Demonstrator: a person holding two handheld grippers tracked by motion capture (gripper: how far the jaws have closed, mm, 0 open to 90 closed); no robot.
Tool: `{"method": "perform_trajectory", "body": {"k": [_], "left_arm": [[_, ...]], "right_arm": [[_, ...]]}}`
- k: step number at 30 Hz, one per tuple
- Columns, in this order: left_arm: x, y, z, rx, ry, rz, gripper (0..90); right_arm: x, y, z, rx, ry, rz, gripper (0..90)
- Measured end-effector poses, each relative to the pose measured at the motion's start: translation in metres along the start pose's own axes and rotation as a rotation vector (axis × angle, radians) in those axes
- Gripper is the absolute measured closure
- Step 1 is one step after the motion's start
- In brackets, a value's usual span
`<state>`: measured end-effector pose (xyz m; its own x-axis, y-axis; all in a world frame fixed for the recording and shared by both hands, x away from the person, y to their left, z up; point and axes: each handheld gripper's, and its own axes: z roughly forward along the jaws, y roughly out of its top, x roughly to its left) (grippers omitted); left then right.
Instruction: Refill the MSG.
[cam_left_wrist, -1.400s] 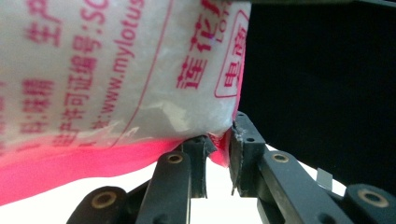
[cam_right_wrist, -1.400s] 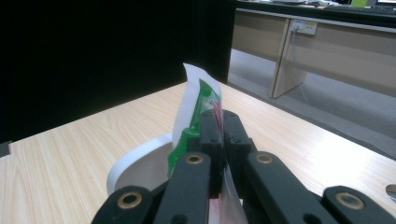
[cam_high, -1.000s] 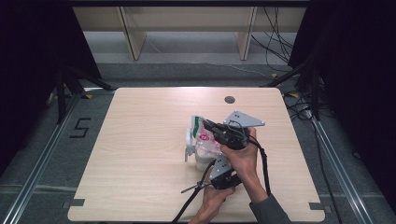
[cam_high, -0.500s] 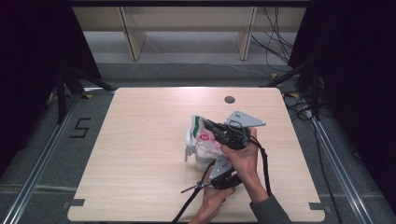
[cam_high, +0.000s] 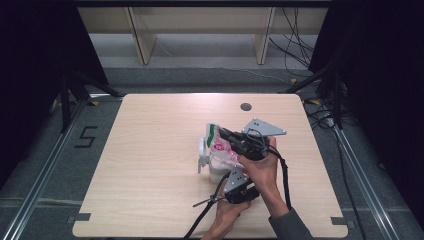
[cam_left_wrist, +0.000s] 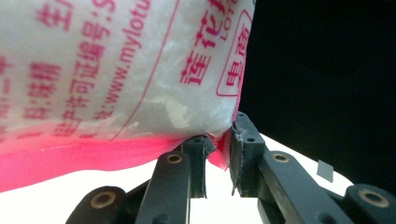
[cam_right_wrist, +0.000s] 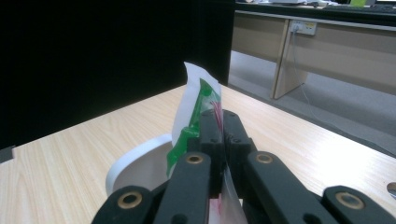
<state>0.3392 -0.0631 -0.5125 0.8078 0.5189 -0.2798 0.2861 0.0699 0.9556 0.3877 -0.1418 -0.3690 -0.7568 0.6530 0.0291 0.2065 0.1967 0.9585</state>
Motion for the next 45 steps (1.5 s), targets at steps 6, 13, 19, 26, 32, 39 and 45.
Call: {"method": "perform_trajectory", "body": {"k": [6,13,19,26,32,39,45], "left_arm": [[0.0,-0.001,-0.002,0.015,0.012,0.005,77.6],[0.001,-0.002,-0.003,0.029,0.023,0.004,77.4],[0.002,-0.004,-0.003,0.042,0.029,0.005,76.8],[0.002,-0.005,-0.003,0.036,0.018,0.004,76.8],[0.003,-0.005,-0.004,0.049,0.03,0.004,76.7],[0.003,-0.007,-0.004,0.058,0.031,0.001,76.0],[0.005,-0.008,-0.006,0.06,0.019,-0.001,72.9]], "right_arm": [[0.0,0.001,-0.003,0.001,0.0,-0.013,89.9],[0.0,0.002,-0.005,-0.001,0.008,0.0,89.9],[-0.002,0.002,-0.01,-0.009,0.016,0.014,90.0],[-0.004,0.004,-0.016,-0.012,0.027,-0.02,90.0],[-0.005,0.006,-0.022,-0.02,0.039,-0.033,90.0],[-0.007,0.005,-0.029,-0.015,0.031,-0.017,90.0],[-0.01,0.005,-0.036,-0.029,0.028,-0.006,90.0]]}}
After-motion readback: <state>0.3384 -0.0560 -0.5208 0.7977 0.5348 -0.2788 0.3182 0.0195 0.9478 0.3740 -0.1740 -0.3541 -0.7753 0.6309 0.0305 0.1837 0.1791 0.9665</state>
